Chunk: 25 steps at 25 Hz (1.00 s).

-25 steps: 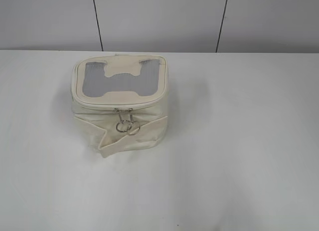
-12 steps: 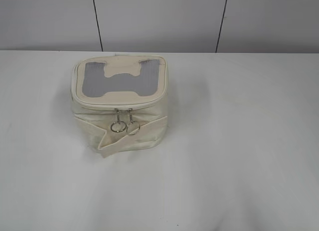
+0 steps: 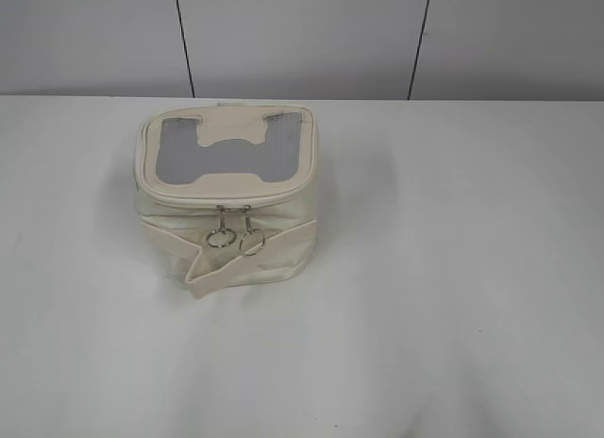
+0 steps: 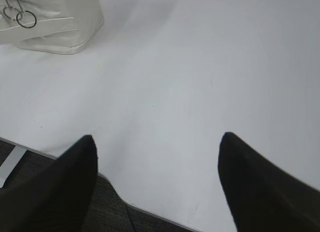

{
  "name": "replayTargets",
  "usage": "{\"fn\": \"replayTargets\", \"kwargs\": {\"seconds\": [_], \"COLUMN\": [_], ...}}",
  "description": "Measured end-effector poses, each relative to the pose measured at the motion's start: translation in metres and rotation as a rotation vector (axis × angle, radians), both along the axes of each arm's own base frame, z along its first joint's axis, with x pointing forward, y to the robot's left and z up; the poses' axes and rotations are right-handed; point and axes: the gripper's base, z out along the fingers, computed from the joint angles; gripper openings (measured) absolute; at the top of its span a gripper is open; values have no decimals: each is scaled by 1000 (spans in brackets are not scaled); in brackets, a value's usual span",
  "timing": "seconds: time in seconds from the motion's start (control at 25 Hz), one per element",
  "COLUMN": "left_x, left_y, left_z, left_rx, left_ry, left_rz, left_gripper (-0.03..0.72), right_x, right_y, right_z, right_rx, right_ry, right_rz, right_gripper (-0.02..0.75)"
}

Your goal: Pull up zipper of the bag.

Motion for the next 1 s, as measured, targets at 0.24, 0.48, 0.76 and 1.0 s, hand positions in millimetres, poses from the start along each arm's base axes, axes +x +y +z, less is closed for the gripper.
{"fn": "replayTargets", "kwargs": {"seconds": [0.24, 0.48, 0.76, 1.0], "left_x": [0, 1, 1, 1], "left_y": [-1, -2, -2, -2], "left_z": [0, 0, 0, 0], "left_rx": [0, 0, 0, 0], "left_ry": [0, -1, -1, -1], "left_rz": [74, 192, 193, 193], "left_gripper": [333, 318, 281, 272], "right_x": [0, 1, 1, 1], "right_y": [1, 2, 2, 2], "right_z": [0, 0, 0, 0], "right_rx": [2, 2, 3, 3], "right_ry": [0, -2, -2, -2], "right_rz": [-156, -321, -328, -328], "right_gripper": [588, 588, 584, 577]}}
